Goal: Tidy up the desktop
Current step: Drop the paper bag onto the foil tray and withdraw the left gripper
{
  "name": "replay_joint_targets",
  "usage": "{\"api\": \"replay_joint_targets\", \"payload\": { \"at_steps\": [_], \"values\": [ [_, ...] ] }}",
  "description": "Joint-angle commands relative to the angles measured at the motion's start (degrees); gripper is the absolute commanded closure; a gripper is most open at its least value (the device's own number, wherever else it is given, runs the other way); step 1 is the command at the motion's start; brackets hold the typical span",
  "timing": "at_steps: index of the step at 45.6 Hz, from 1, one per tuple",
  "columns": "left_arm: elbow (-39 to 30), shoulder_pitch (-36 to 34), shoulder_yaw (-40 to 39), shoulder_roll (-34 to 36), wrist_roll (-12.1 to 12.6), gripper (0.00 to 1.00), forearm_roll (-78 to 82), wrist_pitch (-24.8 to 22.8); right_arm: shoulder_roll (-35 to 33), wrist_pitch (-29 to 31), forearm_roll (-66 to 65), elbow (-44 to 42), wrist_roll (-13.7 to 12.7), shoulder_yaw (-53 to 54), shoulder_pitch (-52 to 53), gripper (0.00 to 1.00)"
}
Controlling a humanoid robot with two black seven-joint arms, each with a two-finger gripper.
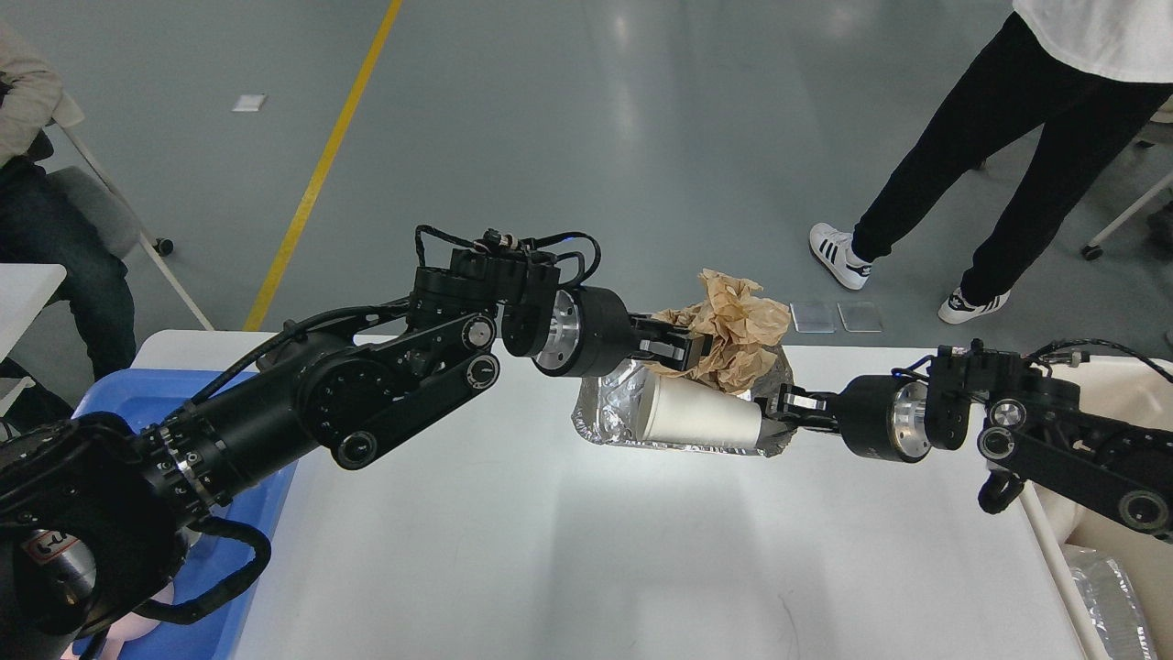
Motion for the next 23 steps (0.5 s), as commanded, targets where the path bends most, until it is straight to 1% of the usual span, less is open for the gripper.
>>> {"api": "replay_joint_targets", "payload": {
  "at_steps": [1,5,9,15,23],
  "values": [
    [-0.2,0.0,-0.3,0.2,-0.1,0.03,-1.0,-0.9,-0.1,-0.1,0.1,-0.1,0.0,0.0,-0.1,1.0],
    [-0.3,-0.1,-1.5,0.3,-0.1,0.03,-1.5,-0.9,-0.1,-0.1,0.1,-0.1,0.1,0.0,-0.2,1.0],
    [-0.6,-0.4,-3.5,0.9,-0.1,0.03,-6.4,-0.4,-0.3,-0.1,0.1,-0.1,0.1,0.0,-0.3,1.0],
    [-1.0,-0.4,-9.6,2.8,0.0,0.03,-14.3,0.0,-0.5,-0.1,0.1,-0.1,0.1,0.3,-0.8,1.0],
    [-1.4,1.0,-19.3,7.5,0.0,0.03,-21.4,0.9,-0.5,-0.2,0.3,-0.1,0.1,0.7,-1.8,1.0]
  ]
}}
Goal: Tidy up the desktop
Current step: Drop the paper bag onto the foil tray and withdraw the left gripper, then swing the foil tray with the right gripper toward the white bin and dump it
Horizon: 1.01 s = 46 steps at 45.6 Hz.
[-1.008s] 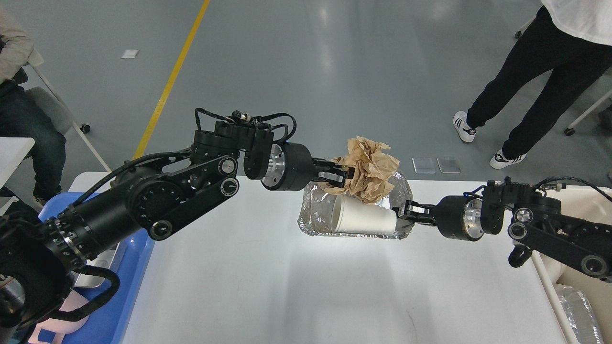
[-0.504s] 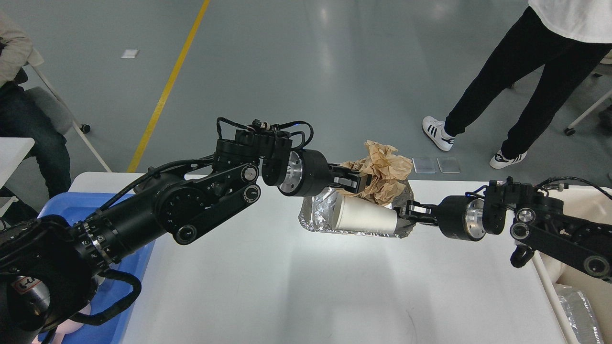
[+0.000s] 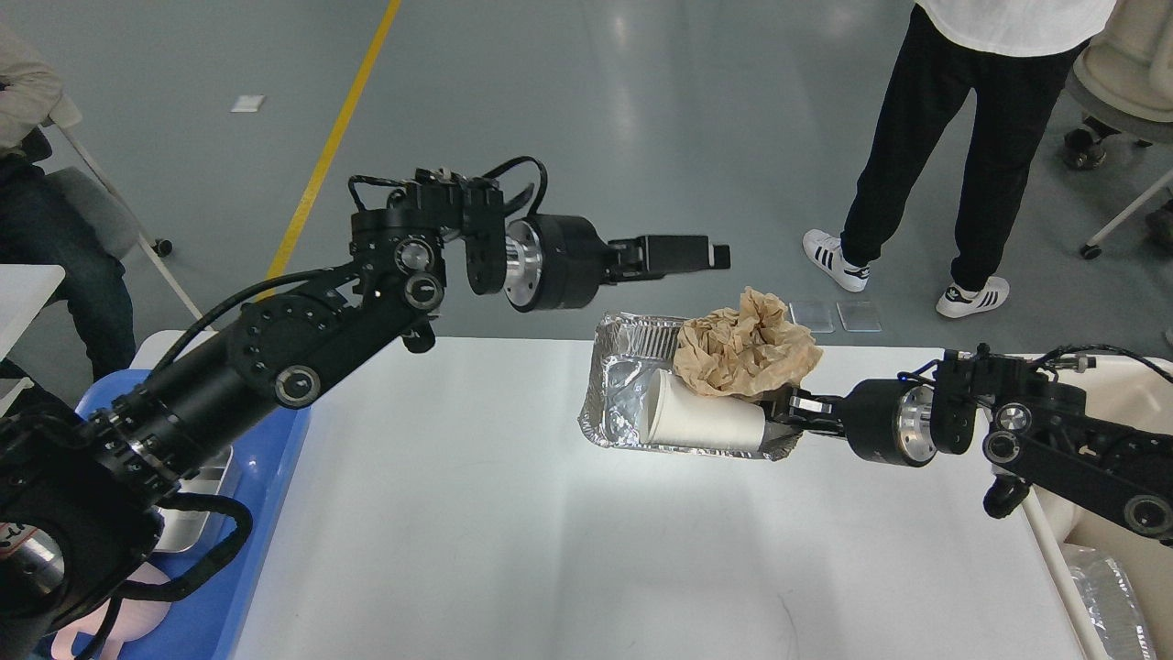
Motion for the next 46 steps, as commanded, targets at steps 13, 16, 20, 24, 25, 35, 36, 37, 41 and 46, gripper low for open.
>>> {"api": "replay_joint_targets", "payload": {
  "at_steps": [13,16,20,24,25,35,36,37,41,46],
  "values": [
    [0.1,12.3,-17.7,11.9,0.4,0.03,-17.3,4.9,-1.0,-0.1,0.6,0.0,-0.1,2.9,-2.6,1.0],
    [0.2,14.9,-20.6,12.2,0.9,0.03,-23.1,6.9,-1.1,-0.2,0.6,-0.1,-0.1,3.1,-3.0,1.0],
    [0.2,18.3,-24.4,12.2,1.6,0.03,-31.7,11.0,-1.9,-0.2,0.8,-0.1,-0.1,3.7,-3.5,1.0],
    [0.2,21.2,-27.9,11.4,1.6,0.03,-41.3,16.3,-2.6,-0.2,2.7,-0.1,-0.1,4.7,-4.6,1.0],
    [0.2,21.9,-28.6,11.1,1.6,0.03,-43.6,17.7,-2.7,-0.3,3.1,-0.2,-0.1,4.9,-4.9,1.0],
    [0.4,29.7,-32.9,10.0,0.6,0.03,-58.8,22.6,-6.5,-0.5,5.8,-0.5,-0.1,8.8,-8.0,1.0],
    [0.4,30.5,-33.3,9.5,0.6,0.03,-59.2,22.6,-7.0,-0.5,6.3,-0.5,0.0,9.2,-8.5,1.0],
    [0.4,31.2,-33.8,8.9,0.6,0.03,-59.3,22.5,-7.6,-0.5,6.8,-0.5,0.0,9.6,-8.9,1.0],
    [0.5,33.0,-36.2,6.5,0.7,0.03,-59.5,22.4,-9.2,-2.0,9.0,-0.7,0.0,11.2,-11.0,1.0],
    [0.7,34.5,-38.7,5.5,0.7,0.03,-59.5,22.4,-11.2,-4.0,12.7,-1.0,0.0,11.9,-13.5,1.0]
  ]
}}
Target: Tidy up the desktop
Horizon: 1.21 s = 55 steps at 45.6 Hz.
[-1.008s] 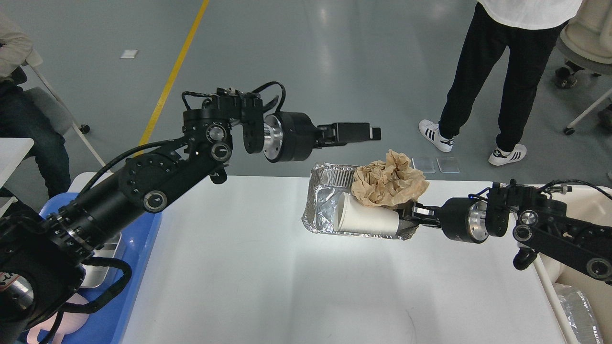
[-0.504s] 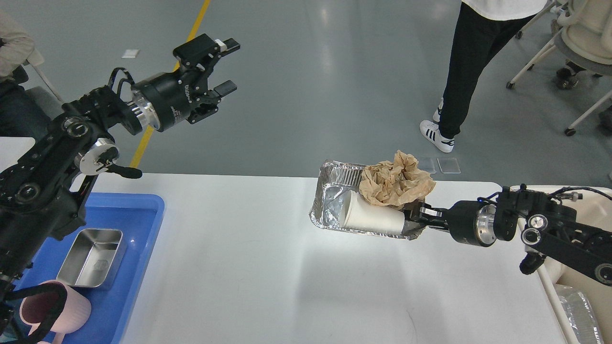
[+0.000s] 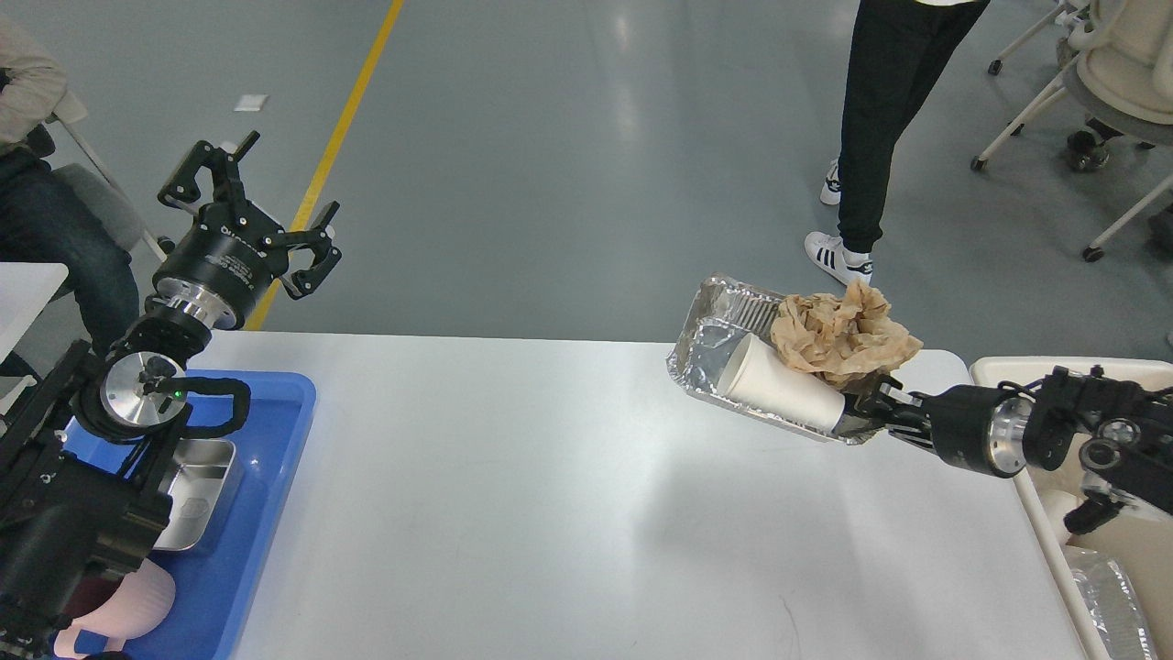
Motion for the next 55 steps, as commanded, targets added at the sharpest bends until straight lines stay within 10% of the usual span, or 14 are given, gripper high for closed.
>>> {"api": "replay_joint_targets", "payload": {
  "at_steps": [1,28,31,33,55],
  "values": [
    [0.1,1.7,-2.4,-1.3,0.1,0.03,-0.2,-0.1,-2.4,-2.4,4.1,-0.3,0.0,0.8,-3.0,1.0],
    [0.3,5.2,-2.5,-3.6,0.1,0.03,-0.1,-1.4,-3.2,-12.4,27.7,-23.9,1.1,1.0,-12.2,1.0],
    [0.3,5.3,-2.4,-3.6,0.1,0.03,-0.1,-1.4,-1.9,-12.7,31.5,-29.0,1.1,1.0,-12.3,0.56],
    [0.3,5.4,-2.4,-3.6,0.1,0.03,-0.1,-1.4,-1.6,-12.2,33.6,-31.1,1.0,0.6,-12.5,0.0],
    [0.3,5.9,-2.5,-2.9,0.2,0.03,-0.1,-1.6,3.2,-12.6,36.2,-32.2,3.2,5.4,-9.6,0.0]
  ]
}}
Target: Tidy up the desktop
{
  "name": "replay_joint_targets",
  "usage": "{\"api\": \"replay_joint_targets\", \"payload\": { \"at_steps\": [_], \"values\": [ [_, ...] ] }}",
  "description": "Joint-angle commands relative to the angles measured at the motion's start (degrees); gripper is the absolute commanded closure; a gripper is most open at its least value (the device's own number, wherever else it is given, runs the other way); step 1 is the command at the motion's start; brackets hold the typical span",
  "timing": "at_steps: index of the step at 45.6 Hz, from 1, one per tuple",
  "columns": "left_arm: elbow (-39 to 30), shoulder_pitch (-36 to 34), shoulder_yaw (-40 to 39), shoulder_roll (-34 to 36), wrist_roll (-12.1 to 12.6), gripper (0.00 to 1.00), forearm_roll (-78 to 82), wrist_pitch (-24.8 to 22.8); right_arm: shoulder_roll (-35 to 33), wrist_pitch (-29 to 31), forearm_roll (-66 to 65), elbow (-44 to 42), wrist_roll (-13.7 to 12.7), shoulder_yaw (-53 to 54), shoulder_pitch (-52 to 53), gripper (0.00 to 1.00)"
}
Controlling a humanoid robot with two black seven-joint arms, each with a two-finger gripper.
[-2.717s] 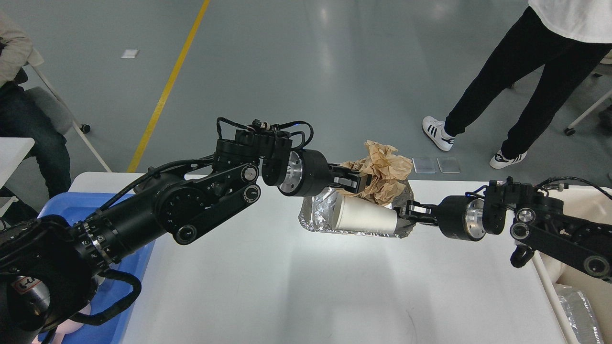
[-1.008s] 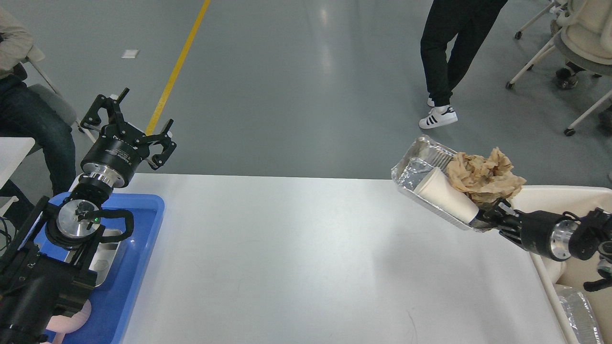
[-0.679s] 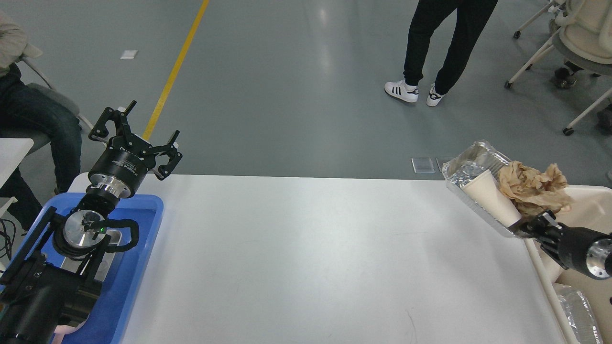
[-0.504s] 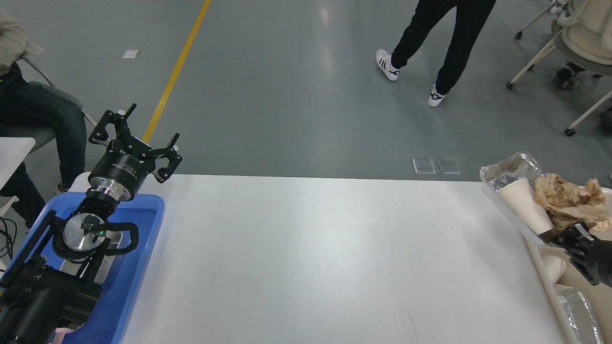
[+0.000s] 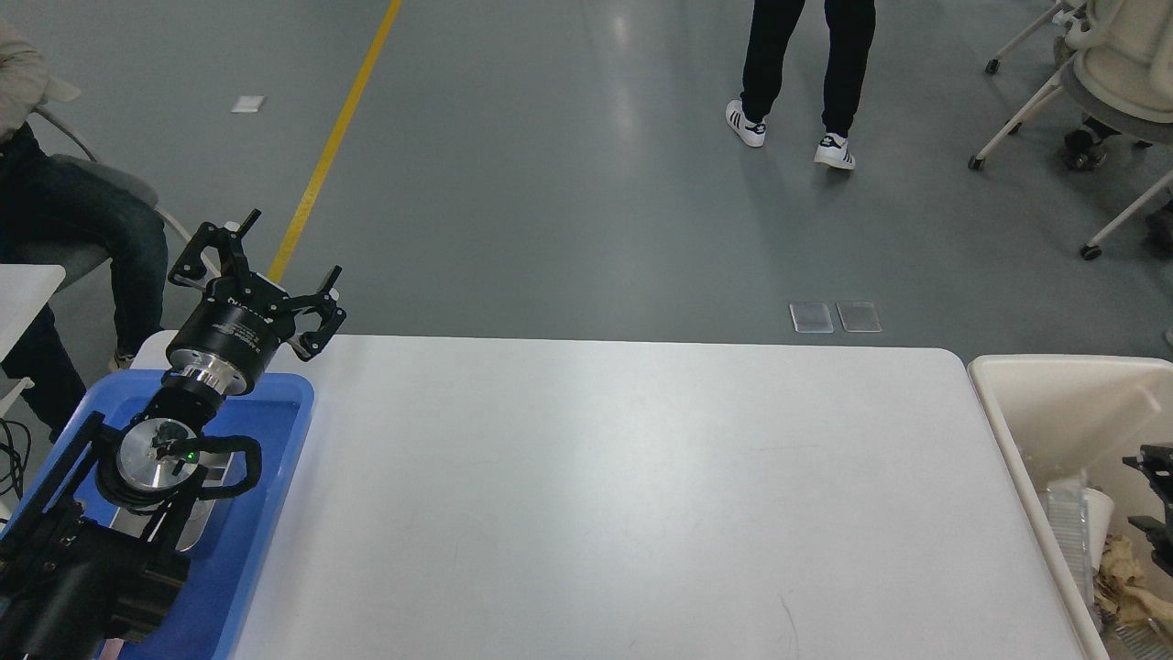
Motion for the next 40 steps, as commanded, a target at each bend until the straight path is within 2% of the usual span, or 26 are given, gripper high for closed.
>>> {"api": "replay_joint_targets", "payload": {
  "at_steps": [1,5,8,15,23,32,40],
  "values": [
    [0.0,0.1,-0.1,0.3,0.0,0.03,0.0,0.2,3.9,-0.1,0.0,0.2,2.8,5.7,2.8,0.0],
    [-0.1,0.1,-0.1,0.4,0.0,0.03,0.0,0.5,9.6,-0.3,-0.8,0.9,6.4,10.9,3.2,0.0],
    [-0.1,0.1,-0.1,0.5,0.0,0.03,0.1,0.6,10.7,-0.7,-1.0,1.1,7.8,11.2,4.3,0.0],
    [-0.1,0.3,-0.2,0.9,0.0,0.03,0.1,0.6,14.2,-2.1,1.5,7.2,6.9,14.0,9.5,0.0],
    [-0.7,1.1,-0.4,0.8,-0.2,0.03,0.1,0.4,20.5,-1.3,14.8,15.3,7.0,25.0,8.7,0.0],
    [-1.6,3.1,-2.1,0.8,-0.2,0.03,0.1,0.2,31.0,1.9,19.2,26.0,7.2,40.2,0.3,0.0],
    [-3.5,5.1,-3.2,0.7,-0.2,0.03,0.0,-0.1,34.2,2.1,19.0,32.4,7.8,43.8,-5.7,0.0]
  ]
}}
